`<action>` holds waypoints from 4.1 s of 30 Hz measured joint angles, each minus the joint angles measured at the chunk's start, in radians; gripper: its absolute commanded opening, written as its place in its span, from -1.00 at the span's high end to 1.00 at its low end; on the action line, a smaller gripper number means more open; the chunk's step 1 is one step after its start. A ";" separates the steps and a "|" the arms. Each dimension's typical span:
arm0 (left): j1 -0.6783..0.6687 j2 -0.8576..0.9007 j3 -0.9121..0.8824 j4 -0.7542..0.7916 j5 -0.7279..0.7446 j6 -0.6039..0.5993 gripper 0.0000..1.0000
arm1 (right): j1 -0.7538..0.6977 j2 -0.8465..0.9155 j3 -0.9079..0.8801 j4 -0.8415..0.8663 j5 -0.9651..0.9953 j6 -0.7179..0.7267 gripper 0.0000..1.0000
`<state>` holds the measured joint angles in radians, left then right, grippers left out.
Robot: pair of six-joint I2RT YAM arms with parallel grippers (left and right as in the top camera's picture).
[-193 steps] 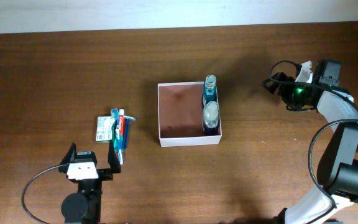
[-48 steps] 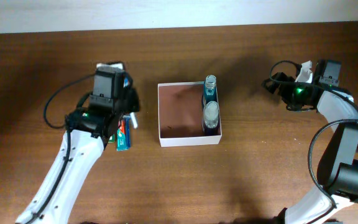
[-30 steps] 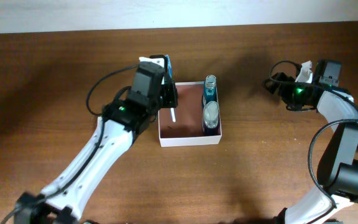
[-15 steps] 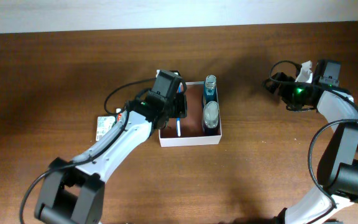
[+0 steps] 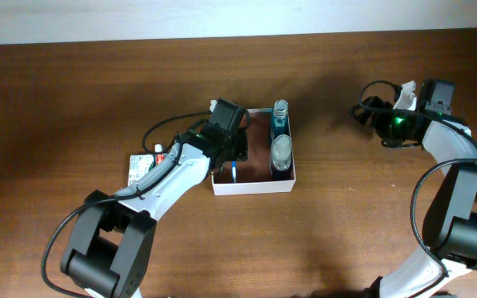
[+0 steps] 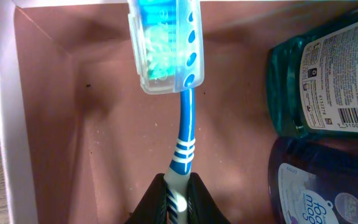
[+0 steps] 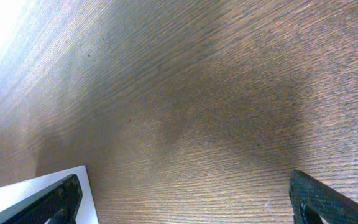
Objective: Pack container
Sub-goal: 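Carry the toothbrush right and lower it into the box, then release the toothbrush and move the left gripper back over the toothpaste, then lower the left gripper and close it on the blue razor handle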
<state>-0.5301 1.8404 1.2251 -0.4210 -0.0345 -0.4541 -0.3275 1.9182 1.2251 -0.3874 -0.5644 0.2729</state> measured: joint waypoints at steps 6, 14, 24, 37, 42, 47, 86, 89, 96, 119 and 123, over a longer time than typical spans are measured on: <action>0.000 0.000 0.000 0.002 0.000 -0.007 0.49 | 0.000 0.000 0.000 0.000 0.000 0.000 -0.97; 0.000 0.000 0.018 -0.032 0.000 0.002 0.60 | 0.000 0.000 0.000 0.000 0.000 0.000 -0.97; 0.058 -0.192 0.146 -0.279 -0.032 0.102 0.42 | 0.000 0.000 0.000 0.000 0.000 0.000 -0.97; 0.288 -0.220 0.098 -0.438 -0.060 0.115 0.38 | 0.000 0.000 0.000 0.000 0.000 0.000 -0.97; 0.315 -0.120 0.067 -0.429 -0.060 0.115 0.38 | 0.000 0.000 0.000 0.000 0.000 0.000 -0.97; 0.317 -0.044 0.067 -0.427 -0.064 0.115 0.38 | 0.000 0.000 0.000 0.000 0.000 0.000 -0.97; 0.348 0.056 0.027 -0.355 -0.051 0.154 0.71 | 0.000 0.000 0.000 0.000 0.000 0.000 -0.97; 0.325 0.056 0.027 -0.348 -0.047 0.174 0.60 | 0.000 0.000 0.000 0.000 0.000 0.000 -0.97; 0.307 0.056 0.027 -0.341 -0.044 0.198 0.59 | 0.000 0.000 0.000 0.000 0.000 0.000 -0.97; 0.311 0.114 0.069 -0.378 -0.050 0.221 0.38 | 0.000 0.000 0.000 0.000 0.000 0.000 -0.97; 0.311 0.097 0.075 -0.393 -0.048 0.223 0.38 | 0.000 0.000 0.000 0.000 0.000 0.000 -0.97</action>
<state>-0.2195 1.9369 1.3003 -0.8135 -0.0826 -0.2314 -0.3275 1.9182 1.2251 -0.3874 -0.5648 0.2733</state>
